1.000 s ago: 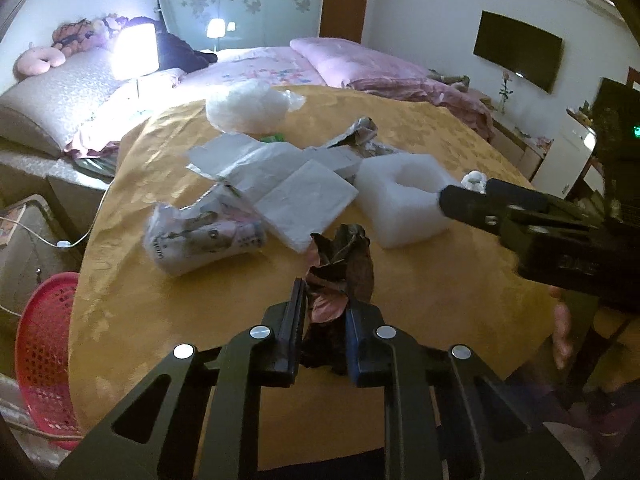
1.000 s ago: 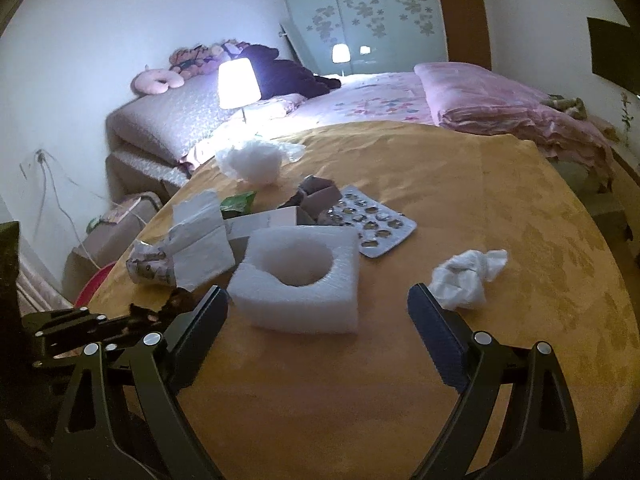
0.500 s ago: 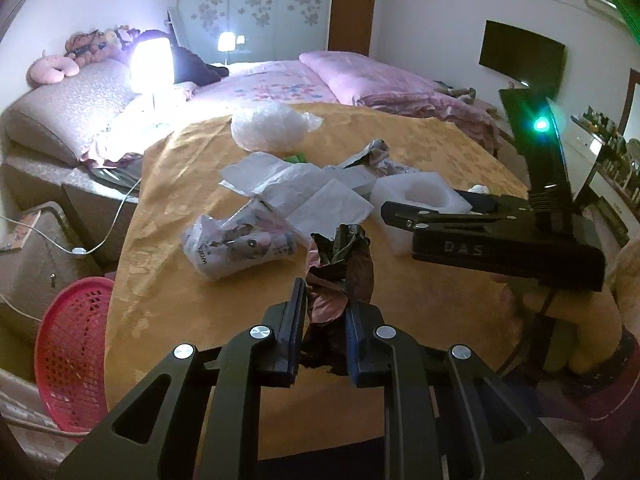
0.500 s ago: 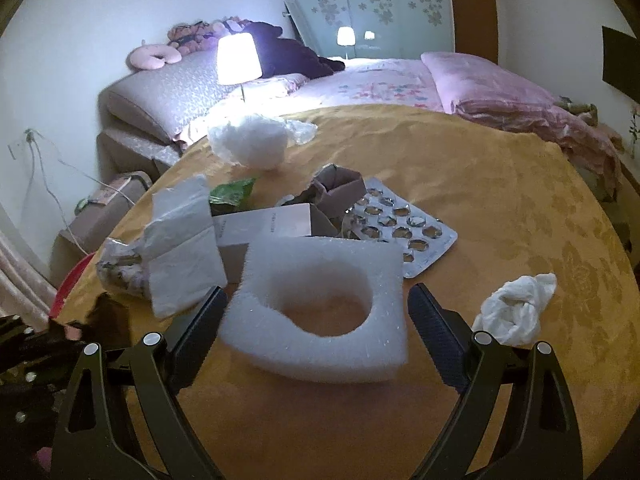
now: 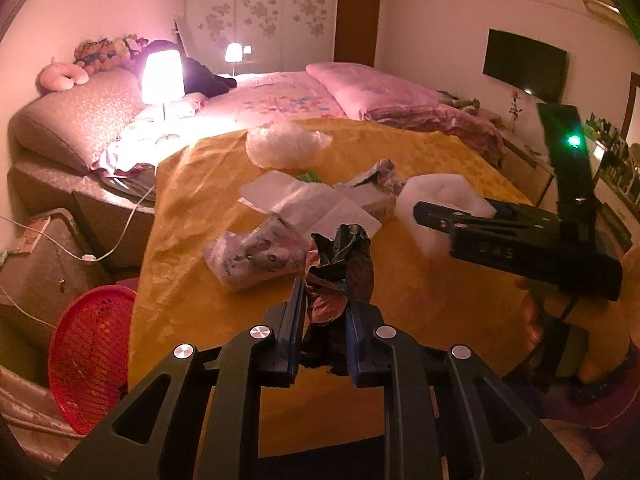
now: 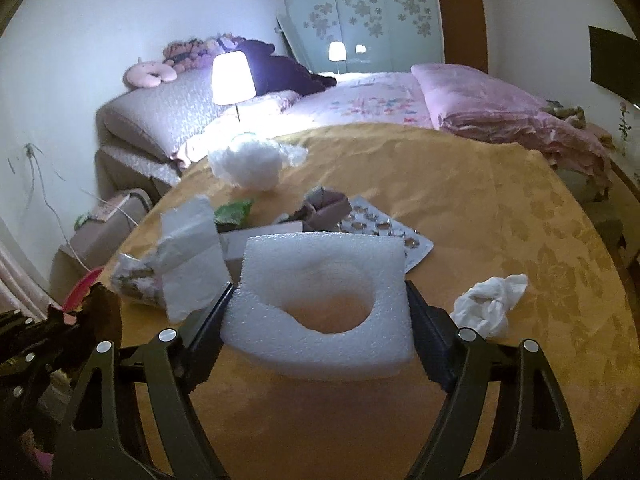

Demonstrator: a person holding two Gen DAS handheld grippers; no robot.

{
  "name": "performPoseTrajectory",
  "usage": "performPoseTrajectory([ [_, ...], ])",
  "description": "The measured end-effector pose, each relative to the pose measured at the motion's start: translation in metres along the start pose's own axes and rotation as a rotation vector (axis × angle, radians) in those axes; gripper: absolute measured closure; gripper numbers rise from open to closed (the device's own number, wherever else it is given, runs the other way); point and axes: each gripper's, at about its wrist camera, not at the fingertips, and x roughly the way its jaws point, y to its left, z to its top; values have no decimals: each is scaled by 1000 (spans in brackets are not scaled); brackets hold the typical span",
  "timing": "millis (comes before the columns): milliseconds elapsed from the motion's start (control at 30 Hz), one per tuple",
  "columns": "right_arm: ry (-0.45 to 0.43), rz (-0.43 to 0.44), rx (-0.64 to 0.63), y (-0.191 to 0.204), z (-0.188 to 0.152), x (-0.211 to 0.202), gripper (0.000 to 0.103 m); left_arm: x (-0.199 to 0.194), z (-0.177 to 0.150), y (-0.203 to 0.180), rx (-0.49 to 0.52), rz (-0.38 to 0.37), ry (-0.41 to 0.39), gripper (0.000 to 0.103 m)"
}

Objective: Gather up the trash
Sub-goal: 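Grasp the white foam block with the right tool while the left tool holds the dark cloth, then carry the dark cloth and white foam block over the pink basket with both tools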

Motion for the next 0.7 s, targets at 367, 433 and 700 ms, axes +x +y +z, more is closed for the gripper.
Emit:
performPoseTrajectory([
  [367,-45,50,-37,24,14,-17,25,-19,9,37,-63,76,-37,87],
  [433,-46,58,-45,29,16,-18,25,-23,9,47,-77,97,-40,87],
  [700,-45,110,-97,62,25,-16,25,-40,8,90,-153,186,-52,87],
])
